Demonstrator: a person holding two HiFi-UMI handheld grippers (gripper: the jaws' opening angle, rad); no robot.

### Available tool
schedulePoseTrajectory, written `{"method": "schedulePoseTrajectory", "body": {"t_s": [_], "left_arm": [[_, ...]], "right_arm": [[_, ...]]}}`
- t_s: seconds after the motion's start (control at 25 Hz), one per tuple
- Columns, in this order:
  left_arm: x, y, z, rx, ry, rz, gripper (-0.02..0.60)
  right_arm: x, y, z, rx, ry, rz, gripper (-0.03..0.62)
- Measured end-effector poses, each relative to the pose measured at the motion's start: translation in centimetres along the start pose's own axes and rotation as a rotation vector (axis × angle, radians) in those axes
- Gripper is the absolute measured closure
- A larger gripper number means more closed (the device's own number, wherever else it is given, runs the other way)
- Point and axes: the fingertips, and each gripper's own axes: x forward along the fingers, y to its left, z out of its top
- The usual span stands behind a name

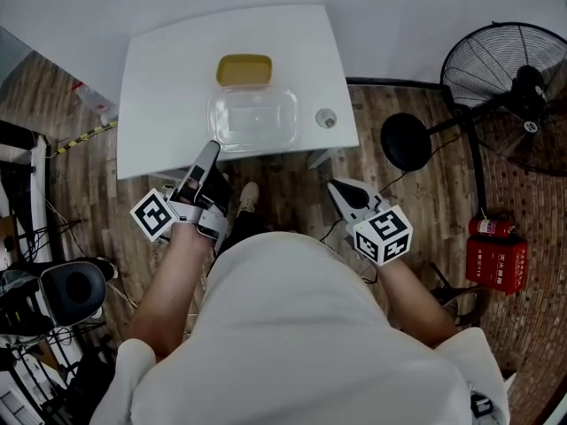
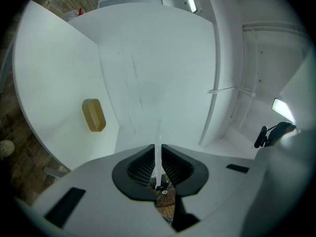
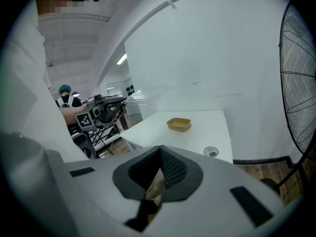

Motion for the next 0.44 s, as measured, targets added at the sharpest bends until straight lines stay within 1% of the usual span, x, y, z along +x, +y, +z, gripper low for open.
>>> {"method": "schedulePoseTrajectory", "body": {"t_s": [0.44], "left_arm": [[0.26, 0.35, 0.49, -0.004, 0.001, 0.009, 0.528]], "right_arm": [[0.77, -0.07, 0.25, -0.008, 0.009, 0.011, 0.588]]}}
